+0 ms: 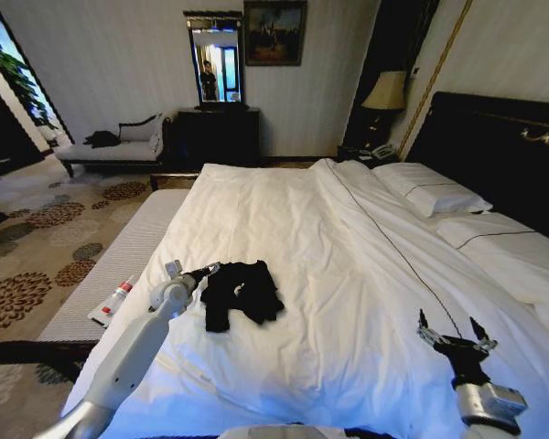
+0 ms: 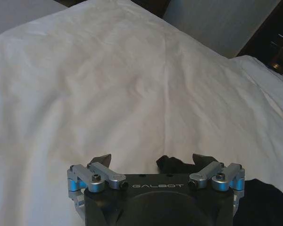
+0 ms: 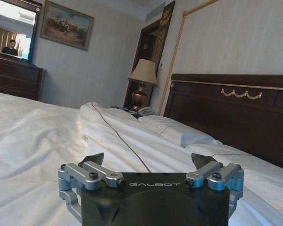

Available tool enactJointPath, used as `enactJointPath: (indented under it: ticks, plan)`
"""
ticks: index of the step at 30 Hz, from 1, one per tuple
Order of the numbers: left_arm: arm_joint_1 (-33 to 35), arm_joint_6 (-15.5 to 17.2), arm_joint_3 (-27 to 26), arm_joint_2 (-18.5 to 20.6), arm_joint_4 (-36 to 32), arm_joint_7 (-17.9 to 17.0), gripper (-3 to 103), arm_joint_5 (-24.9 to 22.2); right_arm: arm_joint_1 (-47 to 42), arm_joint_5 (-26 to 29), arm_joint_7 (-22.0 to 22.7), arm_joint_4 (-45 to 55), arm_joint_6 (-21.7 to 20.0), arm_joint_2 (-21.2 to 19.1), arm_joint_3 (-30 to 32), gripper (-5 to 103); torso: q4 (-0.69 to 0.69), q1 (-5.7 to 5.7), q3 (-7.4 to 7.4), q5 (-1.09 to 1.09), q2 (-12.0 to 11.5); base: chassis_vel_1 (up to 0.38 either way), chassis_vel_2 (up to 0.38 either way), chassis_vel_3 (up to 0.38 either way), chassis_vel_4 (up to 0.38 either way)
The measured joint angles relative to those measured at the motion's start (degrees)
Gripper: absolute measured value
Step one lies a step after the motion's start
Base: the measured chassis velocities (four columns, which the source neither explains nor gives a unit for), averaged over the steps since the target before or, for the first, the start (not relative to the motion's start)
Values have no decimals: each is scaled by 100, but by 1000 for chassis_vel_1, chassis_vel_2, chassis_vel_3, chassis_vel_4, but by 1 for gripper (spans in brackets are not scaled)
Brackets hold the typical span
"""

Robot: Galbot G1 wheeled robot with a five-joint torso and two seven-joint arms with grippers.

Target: Fold the clothes on the bed.

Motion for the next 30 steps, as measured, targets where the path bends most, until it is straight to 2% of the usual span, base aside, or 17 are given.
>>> enactJointPath:
  ticks: [6, 9, 10, 12, 13, 14, 15, 16, 17, 20, 22, 25, 30]
  plan:
    - [-167, 29, 137, -75, 138, 2, 93, -43, -4, 24, 15, -21, 0, -8, 29, 100, -1, 0, 0, 0, 1, 0, 0, 0, 0]
    - [-267, 38, 269, -152, 279, -44, 78, 52, 7, 39, 59, -13, -14, -10, 38, 100, -1, 0, 0, 0, 1, 0, 0, 0, 0]
    - [-267, 38, 269, -152, 279, -44, 78, 52, 7, 39, 59, -13, -14, -10, 38, 100, -1, 0, 0, 0, 1, 0, 0, 0, 0]
    - [-269, 32, 328, -166, 343, -93, 67, 95, 11, 54, 90, 1, -27, -20, 41, 100, 0, 0, 0, 0, 1, 0, 0, 0, 0]
    - [-269, 32, 328, -166, 343, -93, 67, 95, 11, 54, 90, 1, -27, -20, 41, 100, 0, 0, 0, 0, 1, 0, 0, 0, 0]
    - [-269, 25, 354, -167, 377, -107, 62, 126, 12, 60, 102, 1, -29, -26, 45, 100, 0, 0, 0, 1, 0, 0, 0, 0, 0]
    - [-291, 19, 368, -174, 431, -117, 45, 134, 27, 104, 142, 1, -45, -49, 53, 100, 0, -1, 0, 0, 1, 0, 0, 0, 0]
    - [-299, 19, 375, -175, 443, -117, 39, 133, 34, 117, 155, 0, -53, -58, 54, 100, 0, -1, 0, 0, 1, 0, 0, 0, 0]
    - [-299, 19, 375, -175, 443, -117, 39, 133, 34, 117, 155, 0, -53, -58, 54, 100, 0, -1, 0, 0, 1, 0, 0, 0, 0]
    - [-320, 15, 406, -175, 485, -99, 23, 136, 59, 144, 216, 1, -119, -102, 52, 100, -1, -1, 0, 0, 1, 0, 0, 0, 0]
    - [-328, 11, 414, -176, 506, -88, 23, 146, 66, 148, 238, 2, -148, -129, 47, 100, -1, -1, 0, 0, 0, 0, 0, 0, 0]
    - [-354, -13, 425, -214, 576, -51, 6, 213, 83, 177, 318, 2, -255, -275, 25, 100, -1, -1, 0, 0, 0, 0, 0, 0, 0]
    - [-356, -20, 428, -234, 594, -47, 1, 239, 90, 419, 428, 11, -480, -488, -5, 100, -1, 0, 0, 0, 0, 0, 0, 0, 0]
